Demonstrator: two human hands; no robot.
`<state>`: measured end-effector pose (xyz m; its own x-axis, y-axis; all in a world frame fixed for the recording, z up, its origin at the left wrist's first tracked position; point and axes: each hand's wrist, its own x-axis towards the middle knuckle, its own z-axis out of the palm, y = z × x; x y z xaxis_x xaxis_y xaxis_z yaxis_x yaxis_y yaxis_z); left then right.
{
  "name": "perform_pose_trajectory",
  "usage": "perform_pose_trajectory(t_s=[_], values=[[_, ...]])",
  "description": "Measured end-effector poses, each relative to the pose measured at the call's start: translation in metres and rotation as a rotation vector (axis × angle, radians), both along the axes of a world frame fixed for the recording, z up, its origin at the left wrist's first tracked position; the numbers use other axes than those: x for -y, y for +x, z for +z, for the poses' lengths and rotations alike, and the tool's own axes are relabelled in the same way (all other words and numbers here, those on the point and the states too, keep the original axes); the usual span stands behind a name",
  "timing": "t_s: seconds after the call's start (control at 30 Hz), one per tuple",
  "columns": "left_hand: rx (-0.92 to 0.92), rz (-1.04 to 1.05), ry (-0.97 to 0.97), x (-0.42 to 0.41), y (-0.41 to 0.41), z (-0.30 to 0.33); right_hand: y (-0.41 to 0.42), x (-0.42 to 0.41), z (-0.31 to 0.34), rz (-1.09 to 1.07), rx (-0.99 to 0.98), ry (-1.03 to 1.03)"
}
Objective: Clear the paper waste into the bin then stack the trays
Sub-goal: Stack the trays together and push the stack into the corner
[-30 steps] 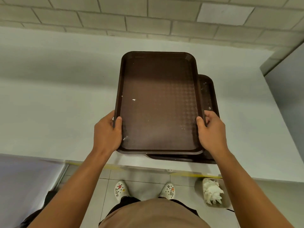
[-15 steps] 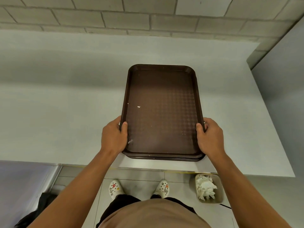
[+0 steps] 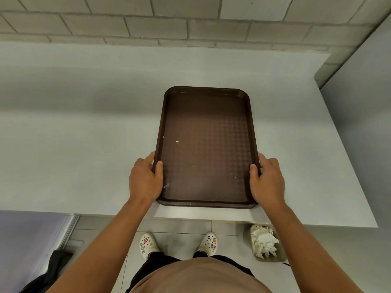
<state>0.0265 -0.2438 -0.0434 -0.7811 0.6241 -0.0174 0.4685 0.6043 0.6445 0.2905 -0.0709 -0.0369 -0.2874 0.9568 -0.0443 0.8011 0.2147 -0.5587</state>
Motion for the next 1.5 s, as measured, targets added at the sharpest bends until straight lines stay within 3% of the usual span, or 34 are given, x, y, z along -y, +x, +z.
perform_pose_trajectory(t_s=[0.73, 1.0, 1.13, 1.3, 1.5], values=[[0.127, 0.066, 0.148, -0.01, 0.005, -0.012, -0.014, -0.042, -0.007, 0.1, -0.013, -0.013], [0.072, -0.129, 0.103, 0.0, -0.036, -0.006, -0.029, -0.039, -0.001, 0.098, 0.144, 0.13], [0.032, -0.227, 0.041, -0.012, -0.066, -0.001, -0.055, -0.005, 0.008, 0.147, 0.062, 0.202], [-0.017, -0.346, -0.038, -0.045, -0.104, 0.006, -0.108, 0.059, 0.014, 0.362, -0.07, 0.071], [-0.047, -0.511, -0.121, -0.095, -0.153, 0.012, -0.17, 0.104, 0.004, 0.493, -0.047, -0.041]])
